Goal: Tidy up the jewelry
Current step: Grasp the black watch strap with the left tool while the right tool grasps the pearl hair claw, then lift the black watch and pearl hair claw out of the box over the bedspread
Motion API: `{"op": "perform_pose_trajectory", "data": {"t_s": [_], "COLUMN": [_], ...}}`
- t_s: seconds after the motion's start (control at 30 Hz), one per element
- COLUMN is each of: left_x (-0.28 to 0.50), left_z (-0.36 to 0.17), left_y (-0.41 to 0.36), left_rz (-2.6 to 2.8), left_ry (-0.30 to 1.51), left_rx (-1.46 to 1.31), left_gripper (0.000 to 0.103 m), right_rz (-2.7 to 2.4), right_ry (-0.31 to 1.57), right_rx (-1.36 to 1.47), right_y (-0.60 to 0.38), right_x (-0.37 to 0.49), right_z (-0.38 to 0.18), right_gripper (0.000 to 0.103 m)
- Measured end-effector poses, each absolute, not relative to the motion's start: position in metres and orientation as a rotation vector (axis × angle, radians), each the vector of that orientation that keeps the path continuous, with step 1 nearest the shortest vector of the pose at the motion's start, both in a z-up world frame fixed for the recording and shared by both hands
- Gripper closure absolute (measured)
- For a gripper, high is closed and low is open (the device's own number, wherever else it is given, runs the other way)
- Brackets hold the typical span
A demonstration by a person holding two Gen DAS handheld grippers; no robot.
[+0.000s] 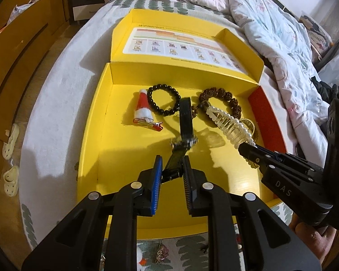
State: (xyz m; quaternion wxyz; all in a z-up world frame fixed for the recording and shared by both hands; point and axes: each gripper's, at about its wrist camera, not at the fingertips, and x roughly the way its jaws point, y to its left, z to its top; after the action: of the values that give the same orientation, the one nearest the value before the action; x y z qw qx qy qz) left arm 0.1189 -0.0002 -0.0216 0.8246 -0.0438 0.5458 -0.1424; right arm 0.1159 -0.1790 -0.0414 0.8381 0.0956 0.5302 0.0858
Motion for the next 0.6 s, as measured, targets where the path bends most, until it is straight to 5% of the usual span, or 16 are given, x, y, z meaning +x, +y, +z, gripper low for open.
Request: {"op": "perform_pose_trajectory", "data": {"t_s": [0.6], "left_x": [0.112], "left_z": [-0.012], "left_y": [-0.001], "left_rz": [-0.319], "left_ry": [1.144], "left_rx": [-0.095], "left_gripper": [0.094], "right_rz": [0.192], "right_ry": [1.104], "right_rx": [0.23], "right_y": [-0.186], "right_x": [0.103], "right_z": [-0.029], "right_gripper": [0.09]}}
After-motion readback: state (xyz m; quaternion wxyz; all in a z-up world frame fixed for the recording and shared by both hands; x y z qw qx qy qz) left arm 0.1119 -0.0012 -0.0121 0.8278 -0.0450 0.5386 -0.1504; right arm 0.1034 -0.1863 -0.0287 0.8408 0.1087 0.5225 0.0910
